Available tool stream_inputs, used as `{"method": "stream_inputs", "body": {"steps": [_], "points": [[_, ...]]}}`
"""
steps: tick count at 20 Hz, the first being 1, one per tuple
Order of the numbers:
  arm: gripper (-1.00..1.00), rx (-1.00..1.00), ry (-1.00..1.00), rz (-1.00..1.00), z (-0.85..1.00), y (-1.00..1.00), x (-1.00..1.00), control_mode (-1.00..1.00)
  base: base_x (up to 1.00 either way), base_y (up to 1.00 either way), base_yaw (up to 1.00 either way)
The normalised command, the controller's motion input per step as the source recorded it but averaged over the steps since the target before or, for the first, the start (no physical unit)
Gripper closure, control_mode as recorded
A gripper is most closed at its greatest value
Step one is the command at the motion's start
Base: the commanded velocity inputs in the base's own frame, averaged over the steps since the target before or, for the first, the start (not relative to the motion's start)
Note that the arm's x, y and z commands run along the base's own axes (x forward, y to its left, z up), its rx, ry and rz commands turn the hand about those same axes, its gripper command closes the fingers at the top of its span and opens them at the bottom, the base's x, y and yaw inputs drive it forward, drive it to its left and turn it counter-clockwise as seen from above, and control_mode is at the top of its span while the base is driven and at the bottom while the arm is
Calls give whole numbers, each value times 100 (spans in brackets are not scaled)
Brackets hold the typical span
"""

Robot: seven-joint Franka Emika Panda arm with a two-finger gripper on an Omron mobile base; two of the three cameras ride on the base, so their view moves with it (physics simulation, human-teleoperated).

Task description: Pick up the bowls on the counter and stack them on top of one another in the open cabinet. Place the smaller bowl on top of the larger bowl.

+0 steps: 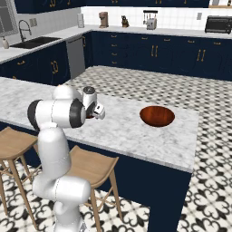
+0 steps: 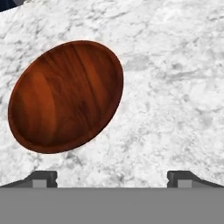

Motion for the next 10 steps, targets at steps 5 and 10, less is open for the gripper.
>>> {"method": "stream_inputs", "body": {"steps": [5,10], "points": [[-100,0,-2,0,-19,8,42,-100,0,0,0],[-100,0,-1,0,-23,9,43,-100,0,0,0]]}}
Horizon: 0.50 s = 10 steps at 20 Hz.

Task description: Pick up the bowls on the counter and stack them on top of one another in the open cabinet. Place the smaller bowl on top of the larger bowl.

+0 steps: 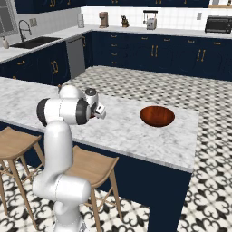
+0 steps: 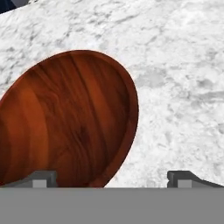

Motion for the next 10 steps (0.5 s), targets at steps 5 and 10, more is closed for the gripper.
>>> {"method": "stream_inputs", "body": {"steps": [5,10], "points": [[-100,0,-2,0,-23,6,40,-100,0,0,0],[-100,0,0,0,-20,9,27,-100,0,0,0]]}}
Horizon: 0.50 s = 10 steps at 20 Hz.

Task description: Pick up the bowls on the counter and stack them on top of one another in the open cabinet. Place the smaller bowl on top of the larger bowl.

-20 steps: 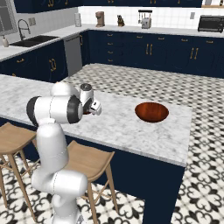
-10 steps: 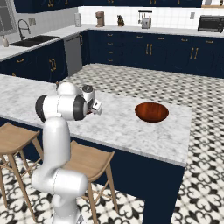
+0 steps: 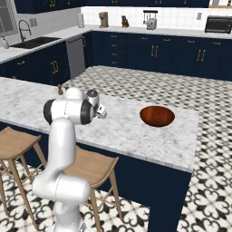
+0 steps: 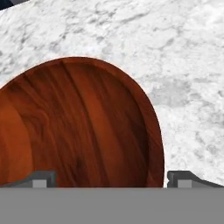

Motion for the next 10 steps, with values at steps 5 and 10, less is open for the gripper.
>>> {"method": "stream_inputs", "body": {"steps": [5,10], "points": [[100,0,-1,0,-15,25,18,-100,0,0,0],[100,0,-4,0,-4,12,11,-100,0,0,0]]}}
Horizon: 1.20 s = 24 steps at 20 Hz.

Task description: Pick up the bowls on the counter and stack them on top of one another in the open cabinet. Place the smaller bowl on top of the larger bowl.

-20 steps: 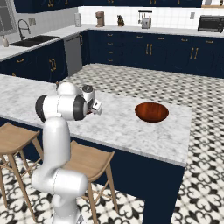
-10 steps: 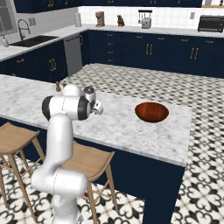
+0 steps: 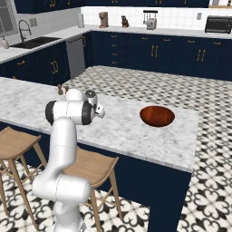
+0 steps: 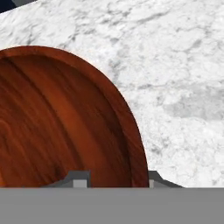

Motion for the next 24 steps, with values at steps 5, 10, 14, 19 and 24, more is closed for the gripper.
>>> {"method": "stream_inputs", "body": {"steps": [5,10,14,19,24], "points": [[100,1,-12,0,6,0,0,-100,0,0,0],[100,1,-7,-1,6,0,0,-100,0,0,0],[100,15,-3,-18,21,0,-18,-100,0,0,0],[100,0,6,-26,33,0,-19,-100,0,0,0],[100,7,12,-26,39,0,-9,-100,0,0,0]]}}
